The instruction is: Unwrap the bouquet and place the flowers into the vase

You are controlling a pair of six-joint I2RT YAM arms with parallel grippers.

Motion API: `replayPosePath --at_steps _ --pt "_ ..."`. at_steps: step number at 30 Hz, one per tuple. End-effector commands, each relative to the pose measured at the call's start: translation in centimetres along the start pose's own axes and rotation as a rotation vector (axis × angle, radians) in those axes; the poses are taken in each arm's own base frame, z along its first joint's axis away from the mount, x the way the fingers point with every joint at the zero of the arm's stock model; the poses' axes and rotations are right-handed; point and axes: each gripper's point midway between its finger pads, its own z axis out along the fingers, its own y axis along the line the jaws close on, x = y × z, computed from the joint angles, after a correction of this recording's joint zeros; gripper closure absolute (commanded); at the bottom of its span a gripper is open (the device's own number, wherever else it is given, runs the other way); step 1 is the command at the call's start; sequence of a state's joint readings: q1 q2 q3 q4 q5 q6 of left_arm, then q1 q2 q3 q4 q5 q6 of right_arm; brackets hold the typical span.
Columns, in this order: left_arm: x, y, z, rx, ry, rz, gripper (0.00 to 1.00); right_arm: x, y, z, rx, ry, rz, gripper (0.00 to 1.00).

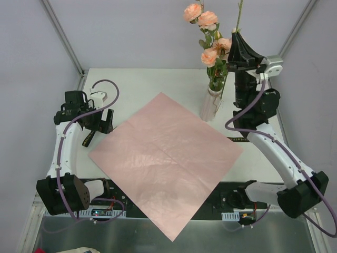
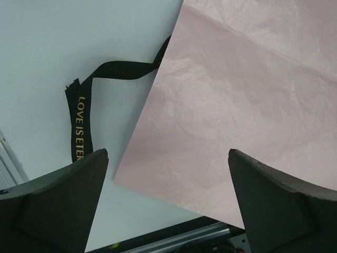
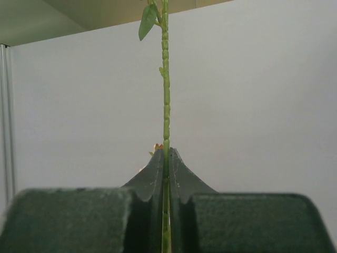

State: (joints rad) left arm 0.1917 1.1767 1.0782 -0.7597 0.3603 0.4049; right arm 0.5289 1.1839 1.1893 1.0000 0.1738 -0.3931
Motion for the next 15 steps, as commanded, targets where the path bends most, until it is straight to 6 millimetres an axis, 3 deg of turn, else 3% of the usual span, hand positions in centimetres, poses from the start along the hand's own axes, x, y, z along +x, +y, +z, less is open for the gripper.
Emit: replayPosePath --at_steps 1,7,15 --pt "-1.0 0.5 -1.0 -0.021 -0.019 0.012 0.02 -2.9 -1.3 1.5 0.037 -0.221 -0.031 1.0" --pt "-1.4 1.0 -0.8 -0.026 -0.011 0.03 0.02 0.1 -3.5 3.3 0.04 -0.23 -0.007 1.0" --pt "-2.5 1.6 -0.1 -0.013 0.002 0.018 0.03 4.0 -5.8 3.2 0.053 -0.216 -0.024 0.99"
